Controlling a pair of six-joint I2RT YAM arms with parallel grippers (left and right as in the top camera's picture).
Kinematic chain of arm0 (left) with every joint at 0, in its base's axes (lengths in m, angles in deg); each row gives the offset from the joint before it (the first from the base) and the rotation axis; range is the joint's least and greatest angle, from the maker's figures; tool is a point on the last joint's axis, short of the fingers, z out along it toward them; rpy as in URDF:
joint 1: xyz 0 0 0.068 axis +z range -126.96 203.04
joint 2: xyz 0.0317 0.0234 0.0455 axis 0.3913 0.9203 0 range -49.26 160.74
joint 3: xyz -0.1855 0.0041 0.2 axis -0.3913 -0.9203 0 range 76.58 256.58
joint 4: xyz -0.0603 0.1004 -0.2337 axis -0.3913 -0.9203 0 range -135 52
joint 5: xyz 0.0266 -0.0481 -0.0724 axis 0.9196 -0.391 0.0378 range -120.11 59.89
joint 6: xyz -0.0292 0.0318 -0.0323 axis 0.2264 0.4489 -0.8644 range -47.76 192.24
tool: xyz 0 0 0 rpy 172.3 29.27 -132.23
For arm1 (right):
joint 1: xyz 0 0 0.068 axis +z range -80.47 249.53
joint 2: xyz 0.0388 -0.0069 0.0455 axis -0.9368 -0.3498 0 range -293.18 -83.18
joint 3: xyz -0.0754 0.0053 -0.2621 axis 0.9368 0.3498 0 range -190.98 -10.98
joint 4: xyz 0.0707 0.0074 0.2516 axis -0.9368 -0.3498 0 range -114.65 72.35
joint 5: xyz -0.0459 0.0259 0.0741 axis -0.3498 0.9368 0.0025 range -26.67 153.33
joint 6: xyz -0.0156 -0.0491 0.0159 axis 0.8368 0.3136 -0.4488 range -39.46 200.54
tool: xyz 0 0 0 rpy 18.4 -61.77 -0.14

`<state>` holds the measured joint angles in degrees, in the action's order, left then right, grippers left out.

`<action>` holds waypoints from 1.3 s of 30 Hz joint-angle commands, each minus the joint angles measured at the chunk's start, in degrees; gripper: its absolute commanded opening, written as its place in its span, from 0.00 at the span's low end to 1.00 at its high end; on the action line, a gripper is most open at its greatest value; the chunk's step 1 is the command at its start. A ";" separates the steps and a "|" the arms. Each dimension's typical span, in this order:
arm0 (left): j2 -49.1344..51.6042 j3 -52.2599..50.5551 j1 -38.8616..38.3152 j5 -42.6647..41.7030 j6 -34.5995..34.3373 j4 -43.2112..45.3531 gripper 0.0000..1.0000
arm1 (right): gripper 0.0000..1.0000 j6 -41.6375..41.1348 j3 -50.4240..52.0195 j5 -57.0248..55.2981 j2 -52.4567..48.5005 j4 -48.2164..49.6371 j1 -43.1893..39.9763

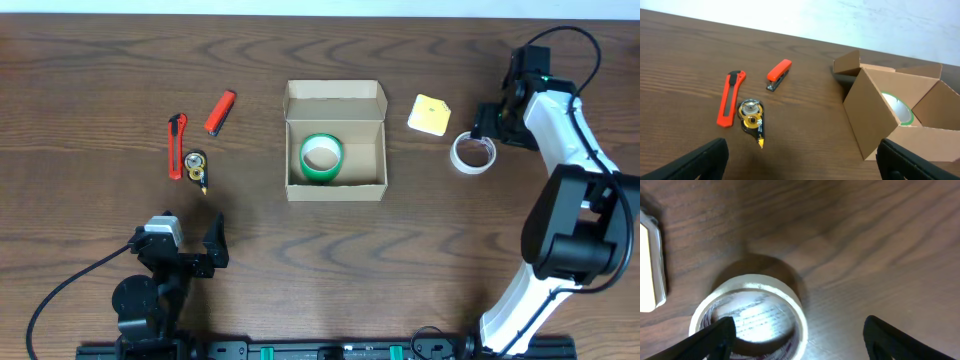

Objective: Pack container
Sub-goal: 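Grasp the white tape roll rim with the right gripper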

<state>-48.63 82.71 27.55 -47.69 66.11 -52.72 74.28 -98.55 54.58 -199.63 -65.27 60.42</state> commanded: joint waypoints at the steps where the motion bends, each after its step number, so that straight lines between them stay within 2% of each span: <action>1: -0.35 -1.42 0.33 0.61 0.61 -0.17 0.95 | 0.81 2.54 0.31 1.55 -2.23 0.33 -0.24; 6: -0.35 -1.42 0.33 0.61 0.59 -0.17 0.95 | 0.76 3.48 0.35 1.75 -4.04 0.37 -0.24; 10: -0.35 -1.42 0.33 0.61 0.59 -0.17 0.96 | 0.69 4.83 0.37 1.70 -5.25 -0.04 -0.24; 12: -0.35 -1.42 0.33 0.61 0.59 -0.17 0.95 | 0.61 5.07 0.42 1.73 -5.57 -0.11 -0.24; 21: -0.35 -1.42 0.33 0.61 0.59 -0.17 0.95 | 0.53 6.01 2.45 1.75 -5.62 1.77 -0.24; 26: -0.35 -1.42 0.33 0.61 0.59 -0.17 0.95 | 0.44 7.23 2.93 1.73 -5.62 2.05 -0.24; 28: -0.35 -1.42 0.33 0.61 0.59 -0.17 0.95 | 0.40 7.21 2.93 1.73 -5.62 2.23 -0.24; 31: -0.35 -1.42 0.33 0.61 0.59 -0.17 0.95 | 0.25 7.19 2.93 1.75 -5.62 2.40 -0.24; 39: -0.35 -1.42 0.33 0.61 0.59 -0.17 0.95 | 0.01 6.71 2.49 2.38 -4.90 0.15 0.15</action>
<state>-48.63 82.71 27.55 -47.69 66.11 -52.72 81.16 -96.25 56.22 -204.63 -63.83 60.42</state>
